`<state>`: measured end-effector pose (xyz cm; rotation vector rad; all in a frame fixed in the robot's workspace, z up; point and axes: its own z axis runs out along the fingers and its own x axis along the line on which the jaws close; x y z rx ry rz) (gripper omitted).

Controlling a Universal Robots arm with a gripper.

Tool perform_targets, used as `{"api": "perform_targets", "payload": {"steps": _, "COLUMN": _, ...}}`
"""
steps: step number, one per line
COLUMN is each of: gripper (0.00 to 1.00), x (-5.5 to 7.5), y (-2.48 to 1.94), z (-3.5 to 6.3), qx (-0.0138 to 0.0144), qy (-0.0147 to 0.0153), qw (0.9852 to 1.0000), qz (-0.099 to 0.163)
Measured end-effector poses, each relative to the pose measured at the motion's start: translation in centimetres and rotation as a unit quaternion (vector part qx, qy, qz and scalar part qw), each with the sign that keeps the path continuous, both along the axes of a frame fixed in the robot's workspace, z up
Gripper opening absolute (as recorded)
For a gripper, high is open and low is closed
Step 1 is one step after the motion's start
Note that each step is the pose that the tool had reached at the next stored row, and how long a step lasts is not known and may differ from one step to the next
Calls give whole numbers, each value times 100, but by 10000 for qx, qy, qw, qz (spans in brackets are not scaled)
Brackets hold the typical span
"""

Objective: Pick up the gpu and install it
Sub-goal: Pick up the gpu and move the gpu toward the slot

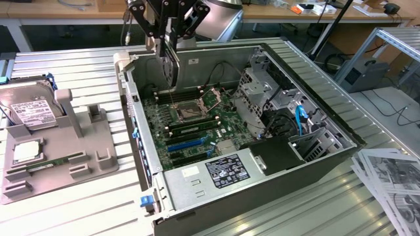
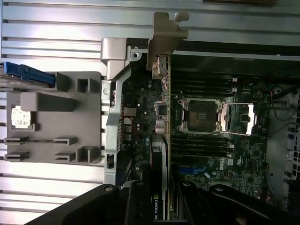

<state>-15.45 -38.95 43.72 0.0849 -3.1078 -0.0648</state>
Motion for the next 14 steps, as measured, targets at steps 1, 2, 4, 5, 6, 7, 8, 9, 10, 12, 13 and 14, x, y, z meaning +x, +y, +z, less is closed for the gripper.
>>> {"api": "perform_targets", "payload": {"steps": 1, "gripper": 27, "x": 20, "y": 0, "z": 0, "qx": 0, "qy": 1, "qw": 10000, "qz": 0}}
{"api": "perform_targets", "payload": {"steps": 2, "gripper": 27, "x": 39, "y": 0, "z": 0, "qx": 0, "qy": 3, "qw": 10000, "qz": 0}}
{"api": "perform_targets", "payload": {"steps": 4, "gripper": 27, "x": 80, "y": 0, "z": 0, "qx": 0, "qy": 5, "qw": 10000, "qz": 0}}
{"api": "perform_targets", "payload": {"steps": 5, "gripper": 27, "x": 97, "y": 0, "z": 0, "qx": 0, "qy": 6, "qw": 10000, "qz": 0}}
{"api": "perform_targets", "payload": {"steps": 6, "gripper": 27, "x": 116, "y": 0, "z": 0, "qx": 0, "qy": 7, "qw": 10000, "qz": 0}}
{"api": "perform_targets", "payload": {"steps": 7, "gripper": 27, "x": 137, "y": 0, "z": 0, "qx": 0, "qy": 8, "qw": 10000, "qz": 0}}
{"api": "perform_targets", "payload": {"steps": 8, "gripper": 27, "x": 154, "y": 0, "z": 0, "qx": 0, "qy": 9, "qw": 10000, "qz": 0}}
{"api": "perform_targets", "payload": {"steps": 9, "gripper": 27, "x": 199, "y": 0, "z": 0, "qx": 0, "qy": 11, "qw": 10000, "qz": 0}}
{"api": "perform_targets", "payload": {"steps": 10, "gripper": 27, "x": 224, "y": 0, "z": 0, "qx": 0, "qy": 12, "qw": 10000, "qz": 0}}
{"api": "perform_targets", "payload": {"steps": 12, "gripper": 27, "x": 223, "y": 0, "z": 0, "qx": 0, "qy": 11, "qw": 10000, "qz": 0}}
{"api": "perform_targets", "payload": {"steps": 13, "gripper": 27, "x": 224, "y": 0, "z": 0, "qx": 0, "qy": 12, "qw": 10000, "qz": 0}}
{"api": "perform_targets", "payload": {"steps": 14, "gripper": 27, "x": 224, "y": 0, "z": 0, "qx": 0, "qy": 12, "qw": 10000, "qz": 0}}
